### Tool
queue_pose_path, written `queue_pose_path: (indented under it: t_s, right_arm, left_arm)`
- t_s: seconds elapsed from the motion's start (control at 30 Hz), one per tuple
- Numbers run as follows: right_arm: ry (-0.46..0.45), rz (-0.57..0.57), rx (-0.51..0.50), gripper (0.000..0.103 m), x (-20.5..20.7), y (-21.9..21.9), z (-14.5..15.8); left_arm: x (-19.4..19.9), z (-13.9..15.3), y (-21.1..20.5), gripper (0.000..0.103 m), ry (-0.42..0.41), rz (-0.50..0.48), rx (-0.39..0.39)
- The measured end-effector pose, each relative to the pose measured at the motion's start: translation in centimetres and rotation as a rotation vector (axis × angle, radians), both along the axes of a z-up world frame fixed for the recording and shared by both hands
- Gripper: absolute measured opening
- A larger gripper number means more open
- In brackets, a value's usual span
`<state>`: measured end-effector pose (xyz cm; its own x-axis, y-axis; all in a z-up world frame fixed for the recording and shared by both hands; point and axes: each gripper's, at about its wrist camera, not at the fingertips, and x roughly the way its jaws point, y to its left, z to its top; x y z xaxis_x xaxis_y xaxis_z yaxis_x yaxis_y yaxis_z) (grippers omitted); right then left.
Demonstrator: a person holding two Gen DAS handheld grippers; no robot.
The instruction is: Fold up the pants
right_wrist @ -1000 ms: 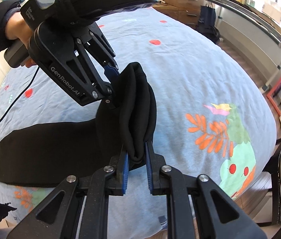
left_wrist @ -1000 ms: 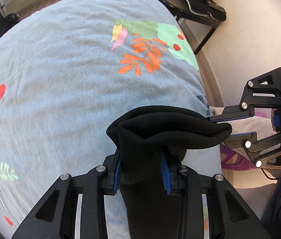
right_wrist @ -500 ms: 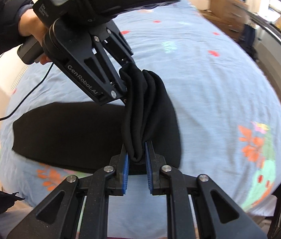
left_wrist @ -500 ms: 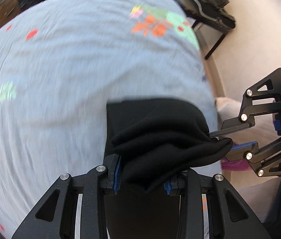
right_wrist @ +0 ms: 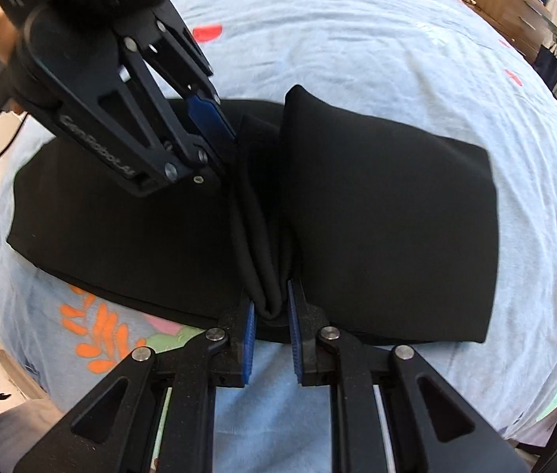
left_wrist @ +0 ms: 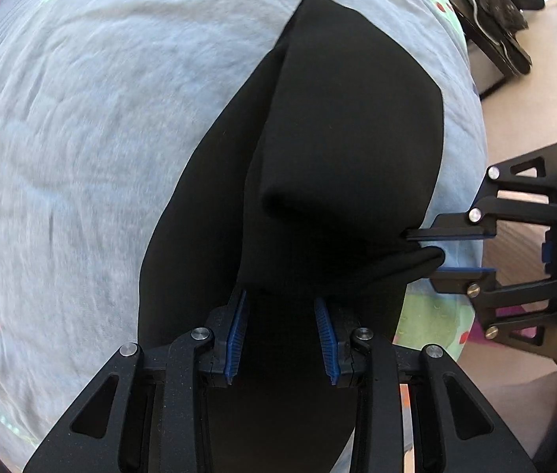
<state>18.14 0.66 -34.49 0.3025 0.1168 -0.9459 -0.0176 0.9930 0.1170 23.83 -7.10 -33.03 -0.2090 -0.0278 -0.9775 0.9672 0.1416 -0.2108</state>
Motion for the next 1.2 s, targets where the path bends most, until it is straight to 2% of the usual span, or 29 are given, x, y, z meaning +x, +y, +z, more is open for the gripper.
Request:
queue_pose_path:
  t_s: [0.23, 0.33, 0.43, 0.57, 0.67, 0.7, 0.73, 0.8, 0.87, 0.97, 1.07, 1.13, 1.2]
  right_arm:
    - [0.018, 0.007, -0.022, 0.000, 1.5, 1.0, -0.5]
    - [0.042, 0.040, -0.044, 0.000, 2.3, 1.8, -1.2]
    - [0.046, 0.051, -0.043, 0.000, 2.5, 1.7, -1.1]
    - [0.035, 0.078, 0.009, 0.000, 2.2, 2.0, -0.5]
    - [0.023, 0.129, 0.018, 0.011, 2.0, 2.2, 0.5]
    - [0.012, 0.143, 0.015, 0.020, 1.8, 2.4, 1.0]
    - [-0.007, 0.161, 0.015, 0.041, 1.7, 2.5, 1.8]
    - [-0.036, 0.185, -0.001, 0.074, 1.7, 2.4, 2.9]
    - [-0.064, 0.215, 0.003, 0.075, 1.5, 2.0, 3.8]
    - [-0.108, 0.267, -0.018, 0.076, 1.4, 1.9, 5.7]
    - [-0.168, 0.369, -0.052, 0.079, 1.8, 2.3, 7.3]
    - [-0.219, 0.495, -0.093, 0.081, 2.4, 2.8, 7.9]
    - [-0.279, 0.684, -0.148, 0.081, 2.5, 3.7, 8.1]
  left_arm:
    - [-0.2, 0.6, 0.3, 0.029, -0.030, 0.042, 0.002]
    - [0.2, 1.1, 1.8, 0.029, -0.030, 0.078, 0.011]
    - [0.4, 1.7, 3.1, 0.029, -0.043, 0.136, 0.014]
    - [0.9, 2.1, 5.1, 0.029, -0.036, 0.268, 0.001]
    - [0.7, 2.3, 6.4, 0.030, -0.036, 0.342, -0.004]
    - [0.5, 2.4, 6.8, 0.036, -0.038, 0.360, -0.008]
    - [0.4, 2.6, 7.2, 0.040, -0.041, 0.368, -0.014]
    - [-0.3, 2.9, 7.9, 0.059, -0.070, 0.385, -0.016]
    - [-0.6, 3.1, 8.9, 0.062, -0.099, 0.408, -0.008]
    - [-1.3, 3.5, 10.3, 0.062, -0.098, 0.485, -0.018]
    - [-1.3, 4.7, 13.4, 0.070, -0.101, 0.579, -0.043]
    - [-1.4, 5.5, 15.6, 0.070, -0.111, 0.670, -0.064]
    - [-1.6, 5.9, 17.7, 0.071, -0.115, 0.771, -0.081]
